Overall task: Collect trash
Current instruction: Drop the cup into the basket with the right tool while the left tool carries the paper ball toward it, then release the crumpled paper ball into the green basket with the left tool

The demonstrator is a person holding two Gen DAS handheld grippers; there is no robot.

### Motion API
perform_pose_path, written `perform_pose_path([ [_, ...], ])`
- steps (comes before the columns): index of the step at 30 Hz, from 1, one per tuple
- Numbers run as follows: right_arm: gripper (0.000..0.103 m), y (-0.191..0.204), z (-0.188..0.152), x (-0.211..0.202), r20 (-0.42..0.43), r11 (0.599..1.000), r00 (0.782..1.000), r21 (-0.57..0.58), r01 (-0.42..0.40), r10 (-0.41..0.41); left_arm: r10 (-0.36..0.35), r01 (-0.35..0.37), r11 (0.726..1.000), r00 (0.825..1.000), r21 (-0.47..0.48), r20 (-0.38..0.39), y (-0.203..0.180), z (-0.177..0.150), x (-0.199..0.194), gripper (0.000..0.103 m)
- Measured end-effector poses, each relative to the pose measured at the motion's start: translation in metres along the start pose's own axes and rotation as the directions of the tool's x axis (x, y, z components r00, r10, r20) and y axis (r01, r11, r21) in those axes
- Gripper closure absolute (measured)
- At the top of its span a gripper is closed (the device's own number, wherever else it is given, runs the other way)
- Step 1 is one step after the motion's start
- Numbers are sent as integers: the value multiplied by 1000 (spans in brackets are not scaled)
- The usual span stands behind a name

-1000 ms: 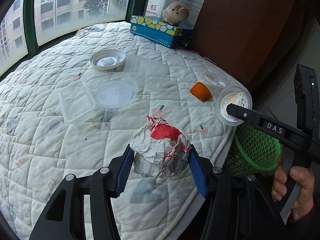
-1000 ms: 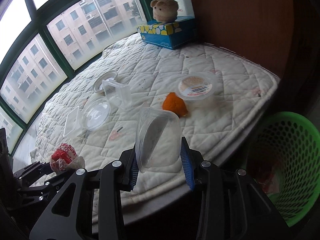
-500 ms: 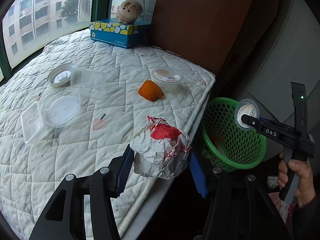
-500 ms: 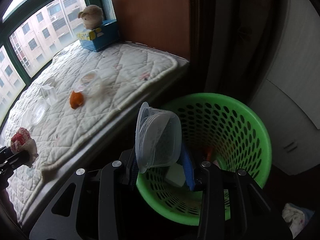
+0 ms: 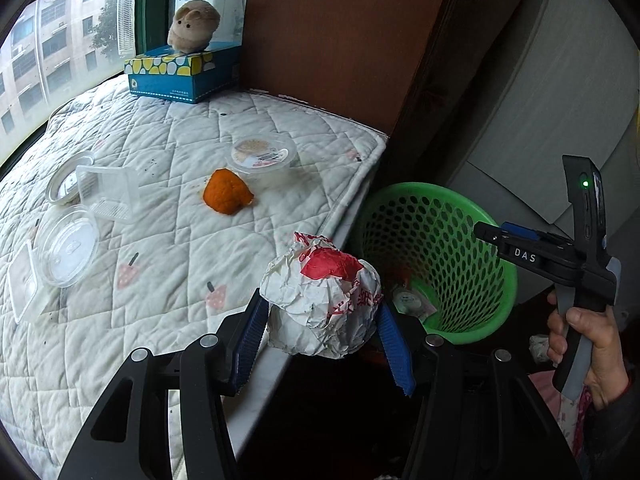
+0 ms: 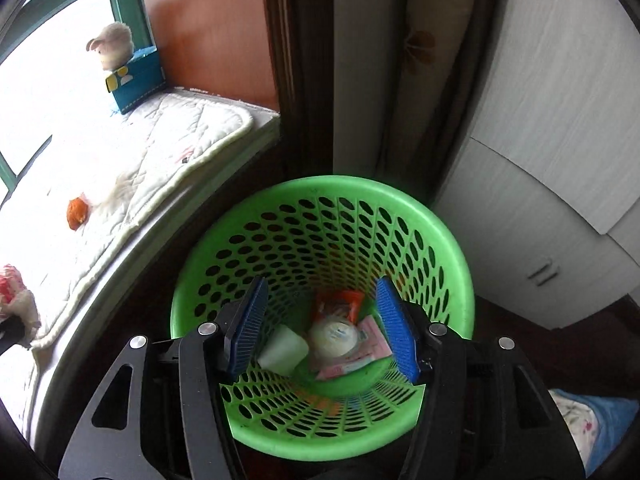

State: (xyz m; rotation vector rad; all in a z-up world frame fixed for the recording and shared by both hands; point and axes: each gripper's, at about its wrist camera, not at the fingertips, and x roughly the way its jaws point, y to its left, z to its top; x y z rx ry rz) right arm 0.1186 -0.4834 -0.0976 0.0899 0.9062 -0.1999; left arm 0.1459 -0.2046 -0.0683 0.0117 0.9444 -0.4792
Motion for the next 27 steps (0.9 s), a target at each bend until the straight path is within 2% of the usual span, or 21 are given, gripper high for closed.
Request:
perform_pose_path([
  [4, 45, -9, 0, -14, 23, 1000, 1000, 12, -13, 13, -21, 21, 999, 1000, 28, -10, -17, 7, 13, 50],
  [7, 38, -14, 1, -27, 50, 1000, 999, 21, -22, 21, -34, 35, 998, 999, 54, -19, -32, 12, 26, 50],
  [19, 33, -38, -2, -66, 116, 997, 992, 64, -50, 43, -105, 116, 987, 989, 114, -100, -89, 23, 79, 49],
  [23, 32, -44, -5, -70, 122, 996, 991, 75, -54, 45, -124, 138, 984, 985, 113, -123, -98, 25, 90, 46],
  [25, 32, -46, -7, -71, 122, 995, 991, 81, -60, 50, -138, 152, 983, 982, 104, -131, -100, 25, 93, 39],
  [27, 32, -48, -8, -72, 123, 994, 991, 85, -63, 52, -152, 164, 982, 980, 89, -127, -99, 24, 93, 36],
])
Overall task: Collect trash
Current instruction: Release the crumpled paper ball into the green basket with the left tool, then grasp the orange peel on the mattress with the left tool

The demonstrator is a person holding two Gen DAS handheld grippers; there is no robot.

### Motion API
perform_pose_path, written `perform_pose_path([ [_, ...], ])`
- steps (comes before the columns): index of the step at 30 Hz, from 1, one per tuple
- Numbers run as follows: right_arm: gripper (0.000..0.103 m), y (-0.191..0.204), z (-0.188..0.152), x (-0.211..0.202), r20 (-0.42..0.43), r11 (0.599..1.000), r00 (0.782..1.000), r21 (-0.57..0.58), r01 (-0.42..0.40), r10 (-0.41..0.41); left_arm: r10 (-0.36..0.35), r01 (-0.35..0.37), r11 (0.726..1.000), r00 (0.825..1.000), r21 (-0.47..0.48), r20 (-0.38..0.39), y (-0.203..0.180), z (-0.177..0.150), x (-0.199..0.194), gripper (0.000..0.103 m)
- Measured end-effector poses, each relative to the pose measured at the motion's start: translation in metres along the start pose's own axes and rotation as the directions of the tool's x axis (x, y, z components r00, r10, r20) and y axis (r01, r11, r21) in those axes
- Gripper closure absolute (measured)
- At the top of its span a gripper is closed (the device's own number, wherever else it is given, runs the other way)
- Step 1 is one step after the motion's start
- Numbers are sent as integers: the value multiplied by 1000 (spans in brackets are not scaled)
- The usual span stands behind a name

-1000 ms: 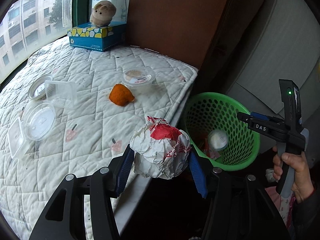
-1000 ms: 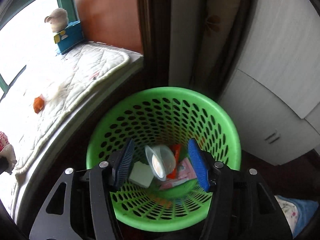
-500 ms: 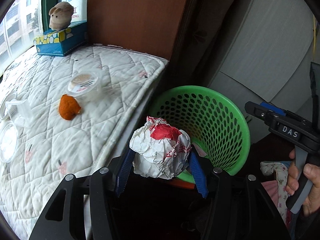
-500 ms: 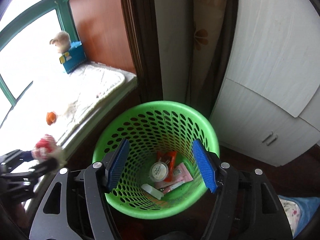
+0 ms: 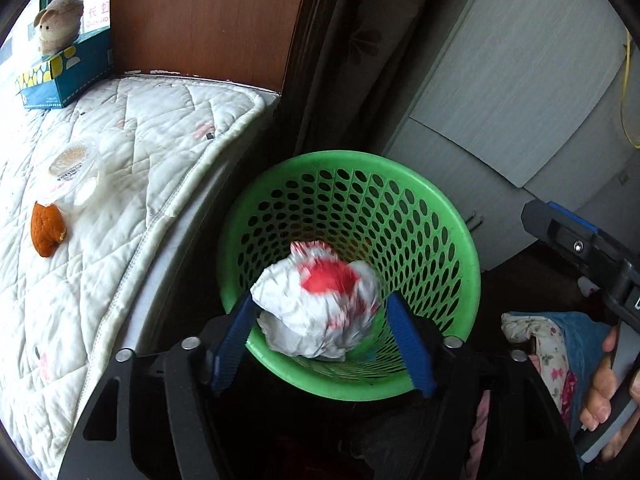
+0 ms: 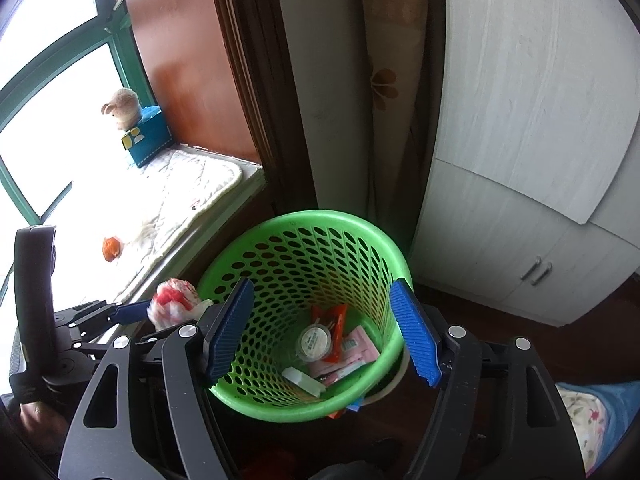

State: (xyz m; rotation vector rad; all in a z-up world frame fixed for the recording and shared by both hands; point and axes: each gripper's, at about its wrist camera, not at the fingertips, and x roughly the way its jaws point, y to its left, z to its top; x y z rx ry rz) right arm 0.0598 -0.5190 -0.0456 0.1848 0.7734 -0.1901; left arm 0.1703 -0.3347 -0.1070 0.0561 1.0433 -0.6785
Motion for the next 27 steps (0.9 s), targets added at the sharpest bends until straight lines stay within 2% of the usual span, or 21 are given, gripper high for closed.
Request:
perform_pose_path([
  [8, 30, 7, -5, 0, -3, 1000, 1000, -1, -25, 25, 10, -11, 1000, 1000, 17, 23, 3, -6, -14, 36],
  [14, 27, 26, -5, 2, 0, 998, 998, -18, -59, 59, 79, -81, 997, 994, 17, 77, 19, -10, -40, 36],
  [20, 26, 51, -2, 6, -6, 995, 996, -45, -91, 91, 161, -160, 987, 980, -21, 119, 53, -11, -62, 36],
  [27, 26, 77, 4, 12, -13, 989, 992, -71, -129, 128, 252, -241, 966, 959, -93, 133, 113, 3, -68, 38],
])
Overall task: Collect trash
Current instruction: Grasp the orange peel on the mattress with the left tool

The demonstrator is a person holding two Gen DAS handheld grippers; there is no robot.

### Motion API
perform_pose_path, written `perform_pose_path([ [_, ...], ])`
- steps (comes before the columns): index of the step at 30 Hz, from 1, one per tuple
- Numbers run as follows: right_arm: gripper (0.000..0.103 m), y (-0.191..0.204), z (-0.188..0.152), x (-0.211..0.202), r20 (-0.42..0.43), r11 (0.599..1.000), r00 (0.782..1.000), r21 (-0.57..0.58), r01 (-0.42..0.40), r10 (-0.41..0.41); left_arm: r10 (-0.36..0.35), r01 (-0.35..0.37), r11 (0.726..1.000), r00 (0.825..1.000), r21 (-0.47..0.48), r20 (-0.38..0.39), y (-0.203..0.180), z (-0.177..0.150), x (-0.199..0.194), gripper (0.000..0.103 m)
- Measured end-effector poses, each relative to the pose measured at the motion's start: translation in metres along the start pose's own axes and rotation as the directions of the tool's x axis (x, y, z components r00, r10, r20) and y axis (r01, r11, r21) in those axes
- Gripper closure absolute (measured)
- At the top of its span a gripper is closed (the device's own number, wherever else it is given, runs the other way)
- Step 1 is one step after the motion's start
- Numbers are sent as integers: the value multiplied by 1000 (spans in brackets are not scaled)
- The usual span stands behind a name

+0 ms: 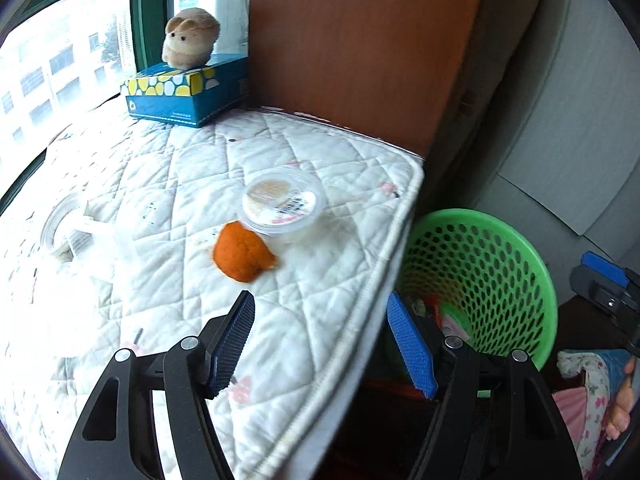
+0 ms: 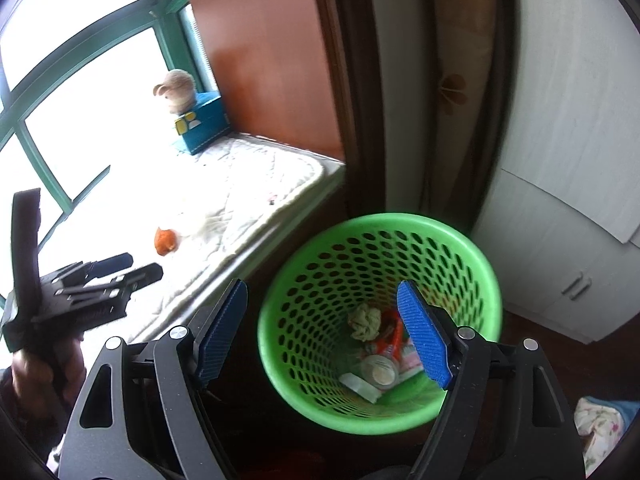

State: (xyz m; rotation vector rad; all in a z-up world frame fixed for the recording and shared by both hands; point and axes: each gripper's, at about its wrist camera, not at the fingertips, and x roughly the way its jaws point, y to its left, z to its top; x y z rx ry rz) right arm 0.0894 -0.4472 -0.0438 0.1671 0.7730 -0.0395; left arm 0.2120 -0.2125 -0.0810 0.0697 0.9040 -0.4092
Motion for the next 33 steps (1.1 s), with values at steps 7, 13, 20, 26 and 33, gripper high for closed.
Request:
perform_pose_path([
  [7, 26, 20, 7, 14, -10, 999, 1000, -20, -30, 30, 17, -18, 999, 999, -47, -31, 44, 17, 32, 44],
  [13, 26, 29, 11, 26, -24, 999, 999, -18, -45, 45, -2, -2, 997, 999, -74, -50, 54, 21, 54, 46],
  [20, 26, 37, 16, 39, -40, 998, 998, -27, -54, 53, -23, 18, 997, 998, -74, -64, 59, 25, 70, 56],
  [26, 26, 46, 19, 45, -44, 997, 997, -39, -70, 68, -55, 50, 995, 997, -85, -54, 65, 22, 63, 71],
  [33, 26, 73, 29, 61, -52, 990, 994, -99, -98, 93, -59, 57, 995, 998, -80, -23, 74, 11, 28, 75],
])
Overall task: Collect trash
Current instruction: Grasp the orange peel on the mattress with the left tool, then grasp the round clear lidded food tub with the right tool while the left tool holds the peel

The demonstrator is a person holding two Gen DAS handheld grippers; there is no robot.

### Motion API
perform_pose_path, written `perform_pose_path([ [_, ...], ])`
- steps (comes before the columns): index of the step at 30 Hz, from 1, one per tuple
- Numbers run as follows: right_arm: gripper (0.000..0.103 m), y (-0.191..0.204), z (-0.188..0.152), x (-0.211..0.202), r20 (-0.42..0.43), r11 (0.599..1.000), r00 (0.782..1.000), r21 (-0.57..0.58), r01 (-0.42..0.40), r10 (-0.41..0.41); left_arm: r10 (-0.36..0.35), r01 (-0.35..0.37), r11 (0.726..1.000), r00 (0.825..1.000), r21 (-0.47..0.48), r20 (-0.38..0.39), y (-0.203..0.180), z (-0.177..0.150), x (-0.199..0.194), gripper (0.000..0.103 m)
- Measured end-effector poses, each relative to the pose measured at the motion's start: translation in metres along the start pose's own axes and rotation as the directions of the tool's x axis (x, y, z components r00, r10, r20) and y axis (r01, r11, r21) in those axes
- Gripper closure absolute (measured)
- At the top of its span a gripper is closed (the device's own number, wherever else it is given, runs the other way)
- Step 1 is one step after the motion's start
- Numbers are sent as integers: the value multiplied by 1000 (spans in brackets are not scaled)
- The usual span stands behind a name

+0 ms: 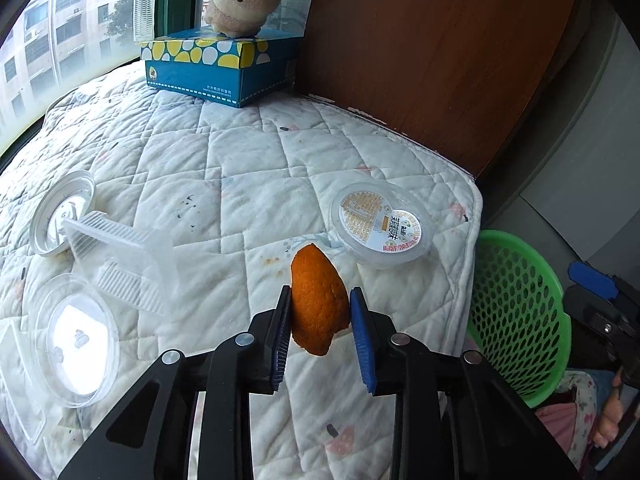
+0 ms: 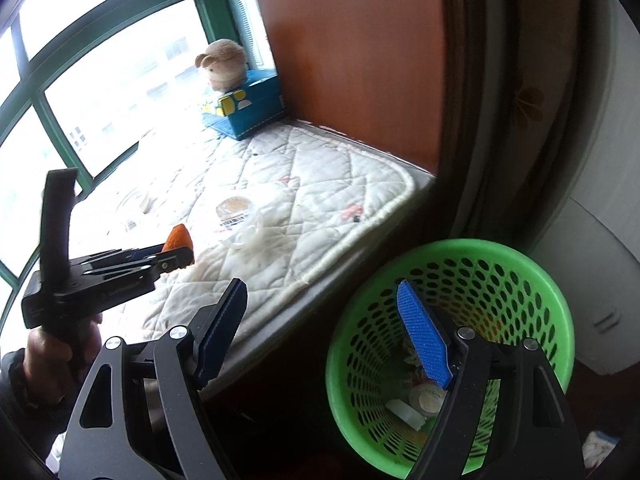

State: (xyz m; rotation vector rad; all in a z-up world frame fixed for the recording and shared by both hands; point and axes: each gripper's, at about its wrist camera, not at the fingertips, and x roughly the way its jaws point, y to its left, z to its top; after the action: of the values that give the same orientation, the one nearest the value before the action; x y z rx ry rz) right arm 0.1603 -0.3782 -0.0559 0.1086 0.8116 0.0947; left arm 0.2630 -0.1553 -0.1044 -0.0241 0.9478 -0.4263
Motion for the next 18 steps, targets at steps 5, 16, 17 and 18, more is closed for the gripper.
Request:
perform_pose_path([
  [5, 26, 24, 12, 22, -14, 998, 999, -57, -31, 30, 14, -14, 1000, 1000, -10, 21, 11, -11, -28, 75],
  [16, 25, 75, 34, 94, -96, 982, 995, -180, -53, 36, 29, -27, 999, 998, -30, 50, 35, -22, -67, 75],
  [17, 24, 77, 35, 101, -107, 981, 994, -188, -51, 31, 26, -24, 999, 998, -31, 54, 36, -23, -70, 75],
  [18, 24, 80, 37, 107, -112, 980, 993, -195, -45, 23, 24, -22, 999, 998, -32, 56, 37, -23, -71, 75],
])
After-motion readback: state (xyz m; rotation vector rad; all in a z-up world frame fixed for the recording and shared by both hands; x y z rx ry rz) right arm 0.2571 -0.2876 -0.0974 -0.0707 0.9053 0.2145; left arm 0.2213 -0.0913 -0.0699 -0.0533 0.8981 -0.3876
